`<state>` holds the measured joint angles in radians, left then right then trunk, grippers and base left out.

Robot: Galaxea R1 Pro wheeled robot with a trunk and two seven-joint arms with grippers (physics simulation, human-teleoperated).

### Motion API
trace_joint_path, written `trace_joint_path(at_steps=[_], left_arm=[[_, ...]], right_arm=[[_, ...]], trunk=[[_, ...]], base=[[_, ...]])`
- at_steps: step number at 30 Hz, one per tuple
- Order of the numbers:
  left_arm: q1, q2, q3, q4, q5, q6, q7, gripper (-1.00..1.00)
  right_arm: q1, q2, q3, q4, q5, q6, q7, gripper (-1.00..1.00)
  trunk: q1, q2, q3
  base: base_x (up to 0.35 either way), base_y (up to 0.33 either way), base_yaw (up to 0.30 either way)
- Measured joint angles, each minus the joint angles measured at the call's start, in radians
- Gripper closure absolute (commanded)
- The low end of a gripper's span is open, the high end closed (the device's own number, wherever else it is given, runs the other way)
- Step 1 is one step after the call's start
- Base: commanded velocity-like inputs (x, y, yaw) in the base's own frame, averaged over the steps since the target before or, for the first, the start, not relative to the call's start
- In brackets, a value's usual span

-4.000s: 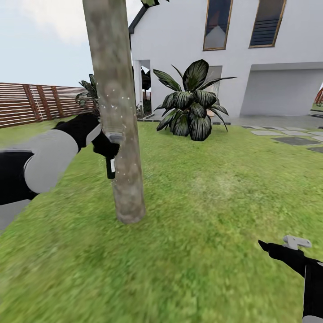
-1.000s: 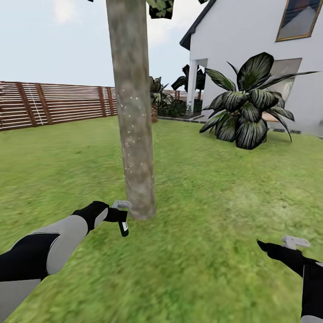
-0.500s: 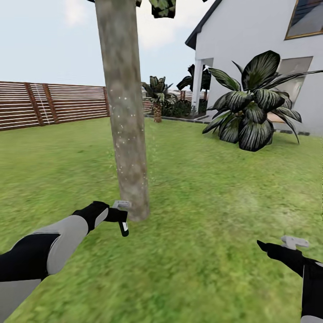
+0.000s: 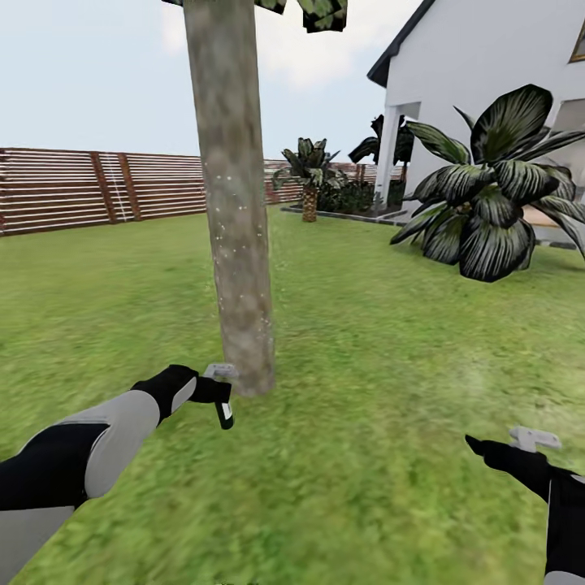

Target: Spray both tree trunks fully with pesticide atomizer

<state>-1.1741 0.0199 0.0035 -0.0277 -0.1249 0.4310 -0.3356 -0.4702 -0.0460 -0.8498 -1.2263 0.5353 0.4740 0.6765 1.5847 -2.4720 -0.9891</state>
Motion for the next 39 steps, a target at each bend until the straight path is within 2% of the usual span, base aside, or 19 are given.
trace_joint_path(at_steps=[4,9,12,14,17,18,21,23,25,27,29,34,39], left_arm=[[0.014,0.001,-0.001,-0.004,-0.003,0.006,0.000,1.00],[0.016,-0.002,-0.004,-0.009,-0.010,0.096,0.001,1.00],[0.016,-0.002,-0.004,-0.019,-0.012,0.118,0.004,1.00],[0.015,-0.001,-0.007,-0.079,-0.013,0.197,0.016,1.00],[0.014,-0.001,-0.021,-0.265,-0.017,0.398,0.073,1.00],[0.014,-0.003,-0.025,-0.295,-0.014,0.428,0.092,1.00],[0.010,-0.032,-0.032,-0.364,-0.009,0.526,0.159,1.00],[0.008,-0.054,-0.035,-0.372,-0.010,0.542,0.193,1.00],[-0.001,-0.084,-0.037,-0.375,-0.013,0.549,0.283,1.00],[-0.011,-0.099,-0.037,-0.376,-0.013,0.553,0.325,1.00],[-0.017,-0.100,-0.037,-0.377,-0.014,0.555,0.336,1.00],[-0.042,-0.097,-0.037,-0.463,-0.012,0.558,0.340,1.00],[-0.084,-0.096,-0.037,-0.471,-0.007,0.566,0.340,1.00]], right_arm=[[0.000,-0.004,0.000,0.000,-0.001,0.000,0.000,-1.00],[0.001,-0.003,0.000,0.000,0.000,0.000,0.000,-1.00],[0.000,-0.006,0.000,-0.001,-0.001,0.000,0.002,-1.00],[0.000,-0.007,0.000,-0.001,-0.001,0.000,0.003,-1.00],[0.001,-0.008,0.000,-0.001,0.000,0.000,0.003,-1.00],[0.000,-0.008,0.000,-0.001,-0.001,0.000,0.003,-1.00],[0.000,-0.008,0.000,-0.001,-0.001,0.000,0.003,-1.00],[0.000,-0.008,0.000,-0.001,-0.001,0.000,0.003,-1.00],[0.000,-0.008,-0.001,-0.001,-0.001,0.000,0.003,-1.00],[0.000,-0.008,-0.001,-0.001,-0.001,0.000,0.003,-1.00],[0.000,-0.008,-0.001,-0.001,-0.001,0.000,0.003,-1.00],[0.000,-0.008,-0.002,-0.001,-0.002,0.000,0.004,-1.00],[0.000,-0.008,-0.002,-0.001,-0.002,0.001,0.005,-1.00]], trunk=[[0.000,0.000,0.000],[0.000,0.000,0.000],[0.000,0.000,0.000],[0.000,0.000,0.000],[0.000,0.000,0.000],[0.000,0.000,0.000],[0.000,0.000,0.000],[0.000,0.000,0.000],[0.000,0.000,0.000],[0.000,0.000,0.000],[0.000,0.000,0.000],[0.000,0.000,0.000],[0.000,0.000,0.000]], base=[[0.000,-0.322,0.113],[0.000,-0.234,0.009],[0.000,-0.029,0.001],[0.000,-0.005,0.000],[0.000,-0.001,0.000],[0.000,0.000,0.000],[0.000,0.000,0.000],[0.000,0.000,0.000],[0.000,0.000,0.000],[0.000,0.000,0.000],[0.000,0.000,0.000],[0.000,0.000,0.000],[0.001,0.000,0.000]])
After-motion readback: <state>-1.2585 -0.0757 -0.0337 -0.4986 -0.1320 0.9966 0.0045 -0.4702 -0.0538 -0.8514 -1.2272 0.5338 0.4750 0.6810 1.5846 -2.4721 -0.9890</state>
